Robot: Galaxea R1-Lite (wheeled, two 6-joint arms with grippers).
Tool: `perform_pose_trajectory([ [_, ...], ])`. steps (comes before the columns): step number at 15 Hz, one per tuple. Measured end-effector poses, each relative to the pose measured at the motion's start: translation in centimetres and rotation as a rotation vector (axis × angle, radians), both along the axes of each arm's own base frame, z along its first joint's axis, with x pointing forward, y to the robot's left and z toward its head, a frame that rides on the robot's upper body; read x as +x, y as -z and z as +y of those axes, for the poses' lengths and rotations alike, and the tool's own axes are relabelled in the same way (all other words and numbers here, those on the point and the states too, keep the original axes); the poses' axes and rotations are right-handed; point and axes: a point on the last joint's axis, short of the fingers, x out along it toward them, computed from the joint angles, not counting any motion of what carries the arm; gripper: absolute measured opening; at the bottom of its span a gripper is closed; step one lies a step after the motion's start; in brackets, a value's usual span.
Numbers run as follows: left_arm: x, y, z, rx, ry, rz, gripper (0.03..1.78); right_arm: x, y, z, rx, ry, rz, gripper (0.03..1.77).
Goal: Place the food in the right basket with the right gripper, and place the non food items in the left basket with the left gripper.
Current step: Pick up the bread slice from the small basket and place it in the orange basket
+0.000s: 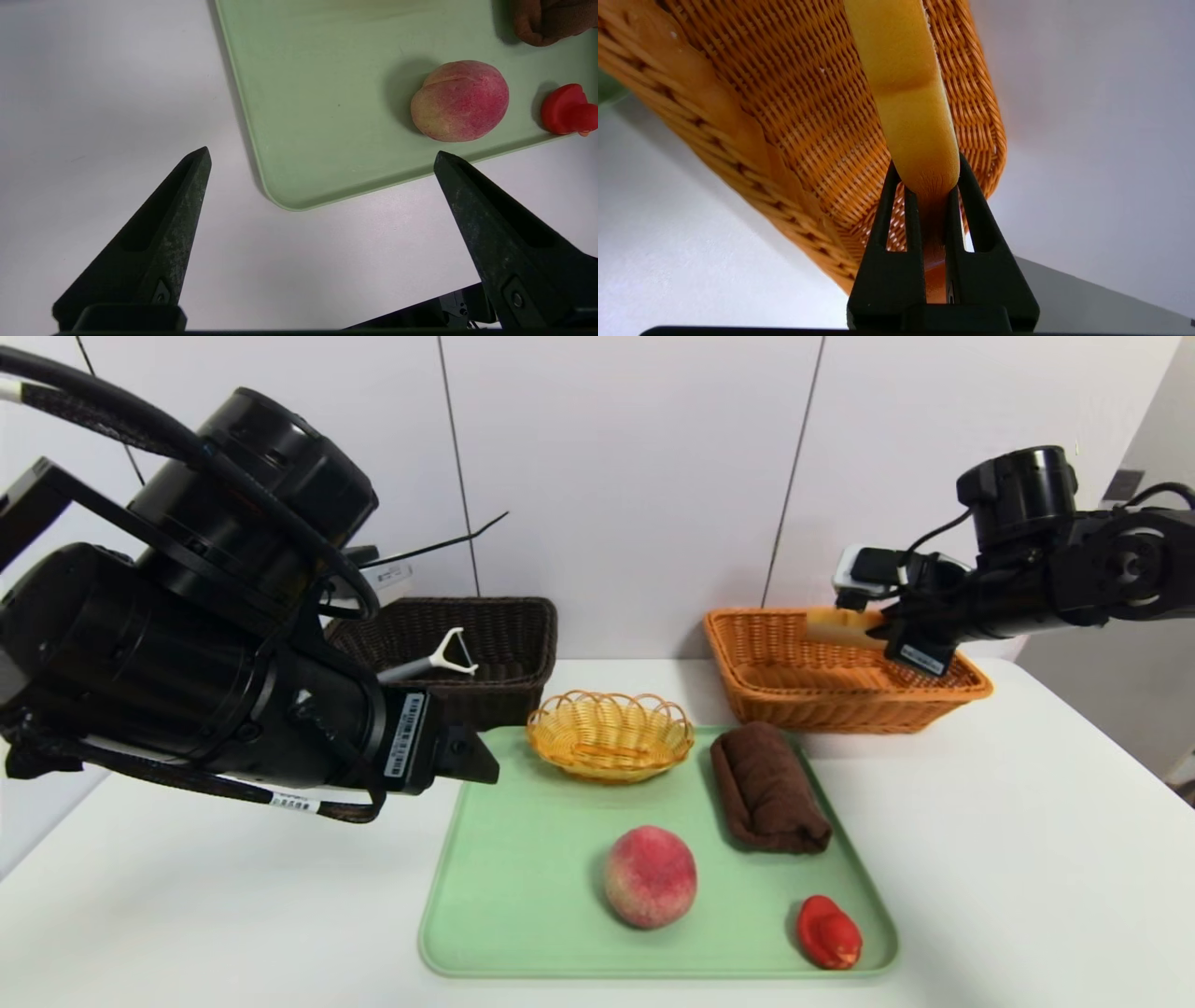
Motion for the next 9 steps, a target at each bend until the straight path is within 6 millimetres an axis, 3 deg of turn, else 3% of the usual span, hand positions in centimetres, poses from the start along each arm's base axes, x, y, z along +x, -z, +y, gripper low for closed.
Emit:
perform_pose_trajectory([
  [9, 0.1, 0.3, -0.1, 0.009, -0.001, 0.008, 1.69, 3.2, 3.5, 1.4, -0.004, -0.022, 0.025, 0.18],
])
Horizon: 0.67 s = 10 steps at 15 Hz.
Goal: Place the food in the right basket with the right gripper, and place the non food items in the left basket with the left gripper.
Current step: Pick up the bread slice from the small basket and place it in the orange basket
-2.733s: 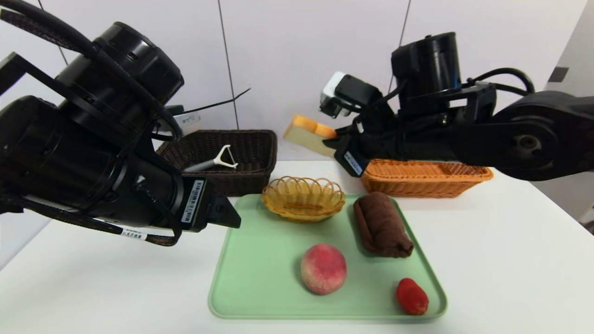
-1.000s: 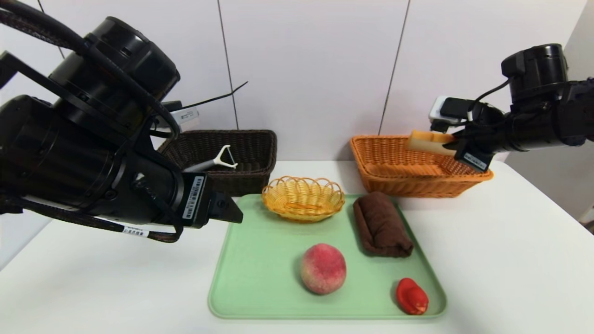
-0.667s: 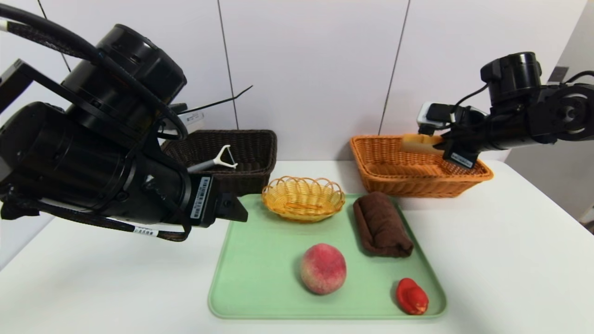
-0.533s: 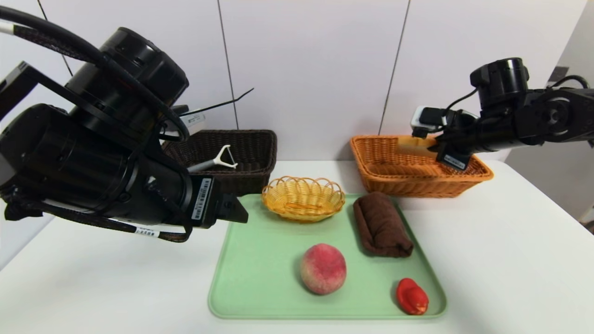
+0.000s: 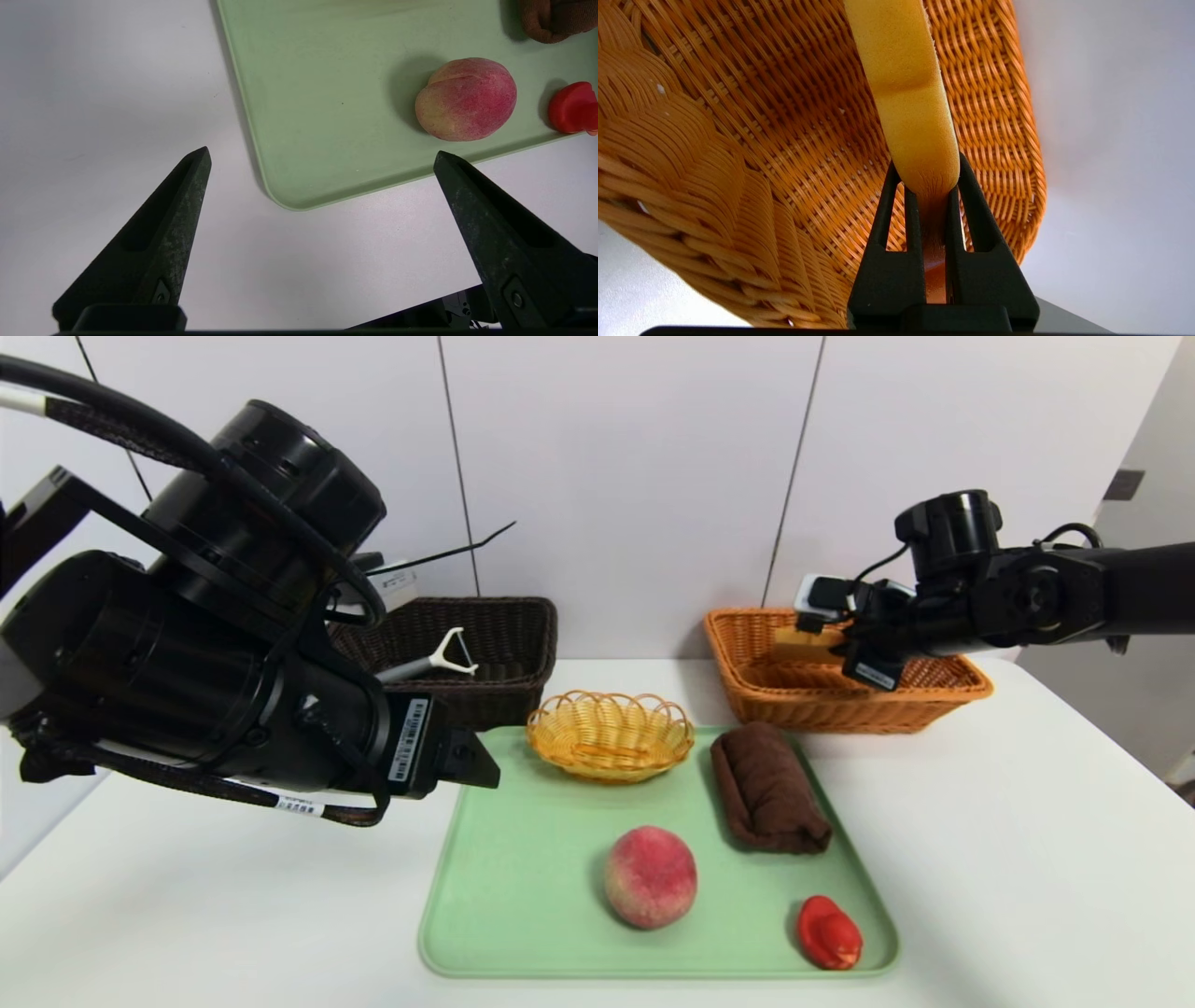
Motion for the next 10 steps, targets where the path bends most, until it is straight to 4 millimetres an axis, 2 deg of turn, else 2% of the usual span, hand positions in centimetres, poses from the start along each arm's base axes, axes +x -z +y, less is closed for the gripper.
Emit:
perform_pose_trajectory([
  [2, 0.0, 0.0, 0.0, -0.001, 0.001, 0.001, 1.69, 0.1, 0.3, 0.0, 0.0, -0.001, 0.006, 0.18],
  [6, 0.0, 0.0, 0.0, -0.001, 0.001, 0.001, 1.69, 0.1, 0.0, 0.0, 0.009, 0.0, 0.002, 0.8],
  [10, -0.1, -0.1, 0.1, -0.004, 0.001, -0.003, 1.69, -0.3, -0.8, 0.0, 0.019, -0.005, -0.008, 1.16],
])
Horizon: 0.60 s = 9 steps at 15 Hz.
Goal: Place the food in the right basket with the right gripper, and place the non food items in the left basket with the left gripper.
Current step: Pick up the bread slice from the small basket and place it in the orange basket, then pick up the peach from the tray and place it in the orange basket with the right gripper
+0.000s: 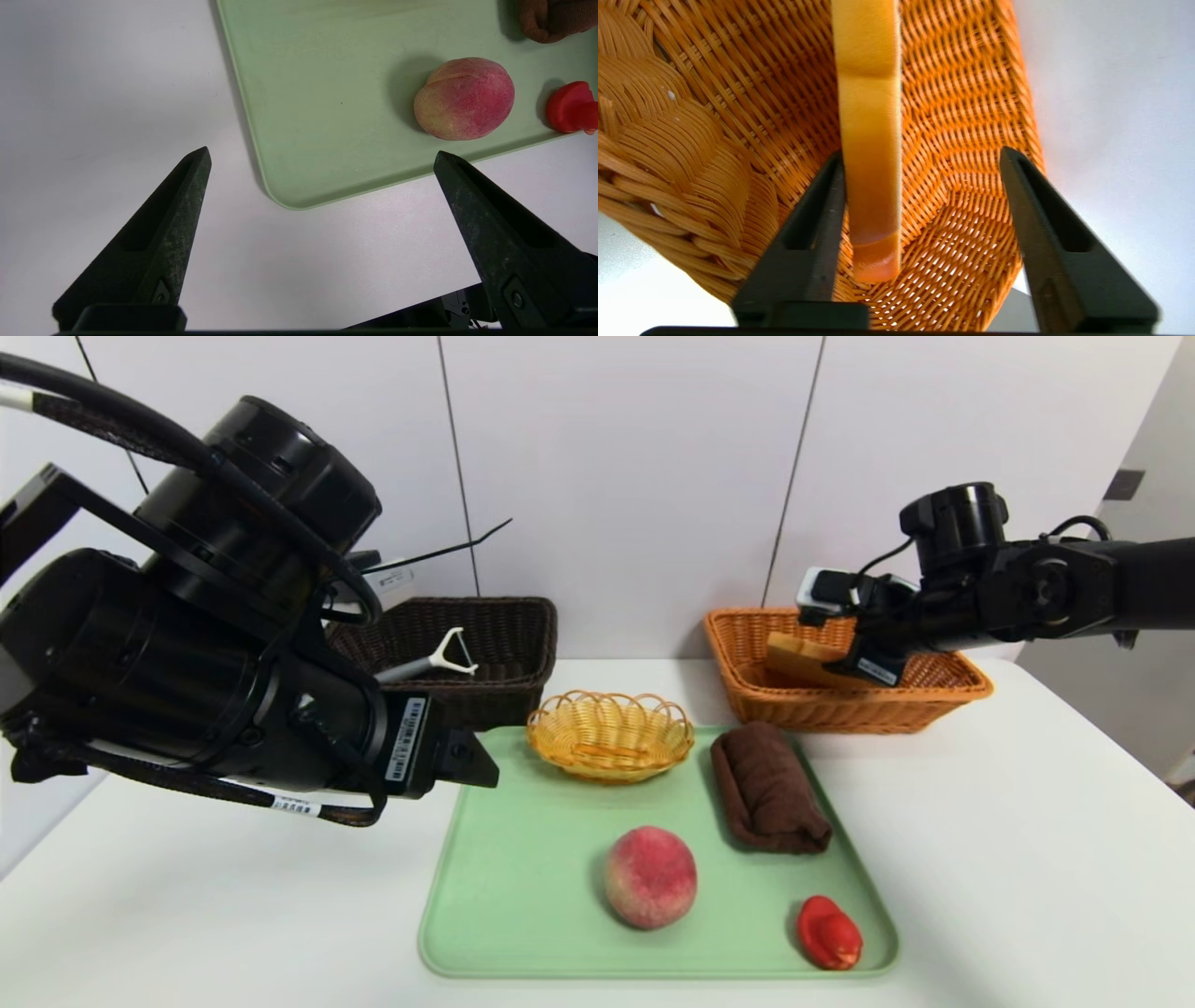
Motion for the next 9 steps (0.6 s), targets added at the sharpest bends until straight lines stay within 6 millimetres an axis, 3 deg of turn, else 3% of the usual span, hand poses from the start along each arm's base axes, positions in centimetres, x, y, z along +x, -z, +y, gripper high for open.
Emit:
perform_pose_trajectory([
  [4, -0.3, -0.2, 0.2, -0.005, 0.0, -0.006, 1.69, -1.2, -2.1, -0.1, 0.021, 0.001, -0.046, 1.38],
  [9, -0.8, -0.6, 0.6, -0.015, 0.002, -0.019, 1.69, -3.3, -5.2, -0.3, 0.057, 0.011, -0.121, 1.54],
])
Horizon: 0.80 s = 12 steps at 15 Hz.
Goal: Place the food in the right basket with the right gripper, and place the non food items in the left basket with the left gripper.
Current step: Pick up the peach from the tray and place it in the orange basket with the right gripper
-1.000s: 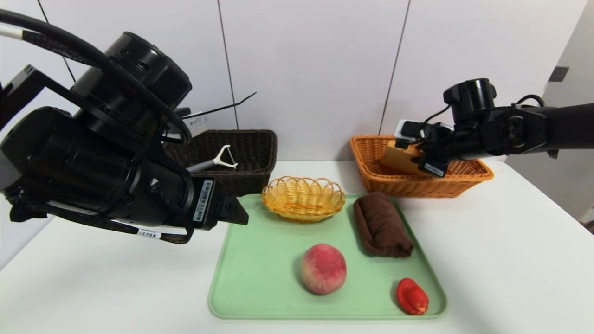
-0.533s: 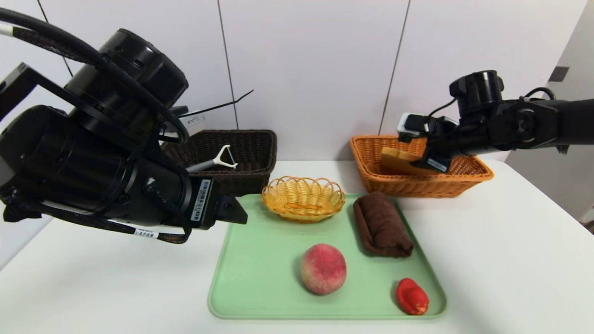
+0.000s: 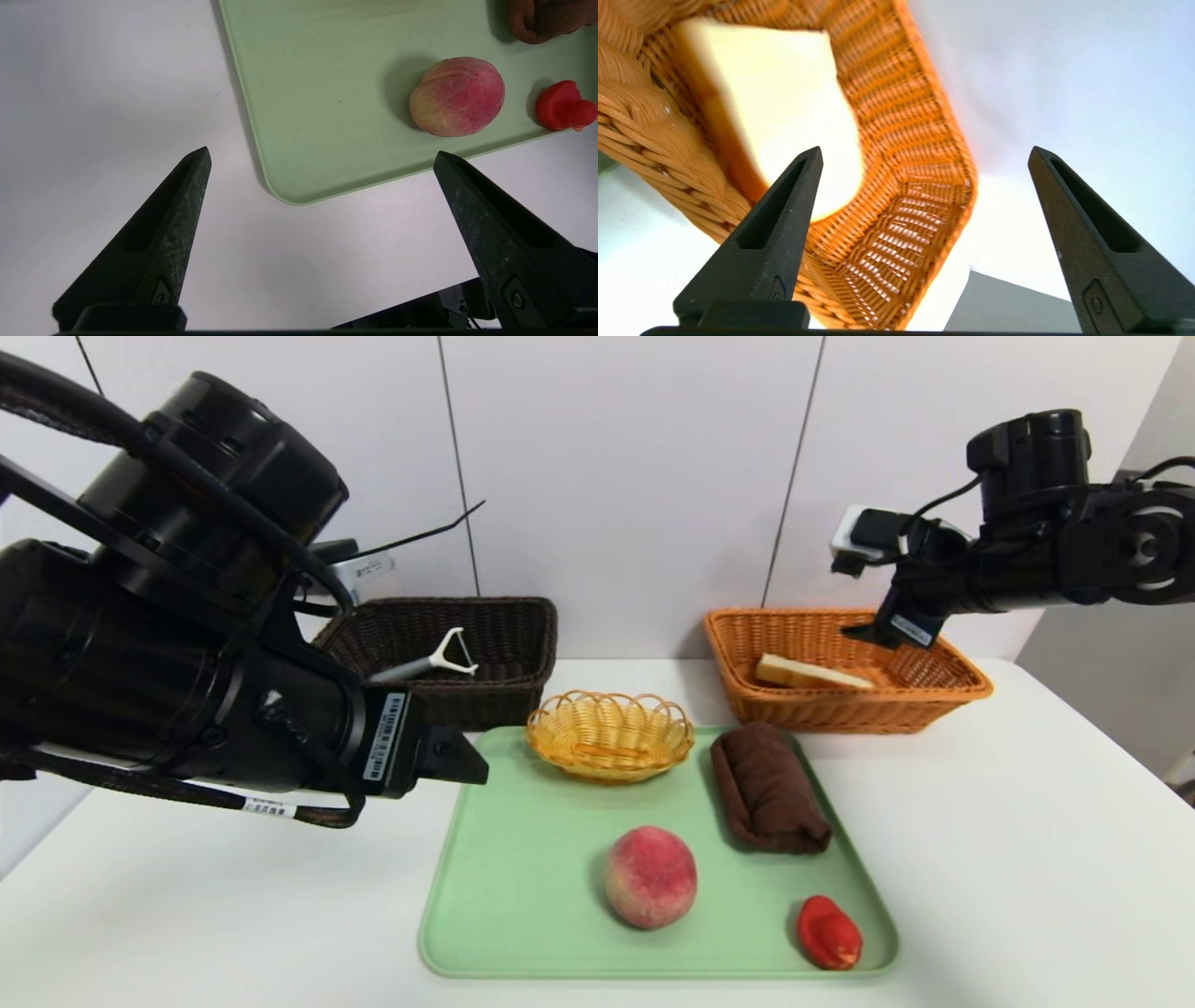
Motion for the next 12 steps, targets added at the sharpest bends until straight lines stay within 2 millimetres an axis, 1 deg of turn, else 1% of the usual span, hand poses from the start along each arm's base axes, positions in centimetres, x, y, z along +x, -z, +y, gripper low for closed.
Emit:
perform_pose_trajectory([
  [3, -0.3, -0.4, 0.3, -0.011, -0.001, -0.011, 1.69, -1.5, -1.5, 0.7, 0.066, 0.008, -0.011, 1.59],
  [6, -0.8, -0.7, 0.7, -0.023, -0.004, -0.023, 1.69, -3.7, -3.1, 2.3, 0.197, 0.028, 0.053, 1.63],
  [7, -1.0, -0.8, 0.8, -0.025, -0.005, -0.026, 1.69, -4.4, -3.5, 3.0, 0.244, 0.033, 0.074, 1.64],
  [9, -1.4, -1.0, 1.1, -0.032, -0.005, -0.034, 1.69, -6.5, -4.5, 5.0, 0.382, 0.049, 0.14, 1.66],
  [12, -1.8, -1.4, 1.5, -0.046, -0.008, -0.047, 1.69, -9.7, -5.0, 7.7, 0.528, 0.065, 0.274, 1.67],
])
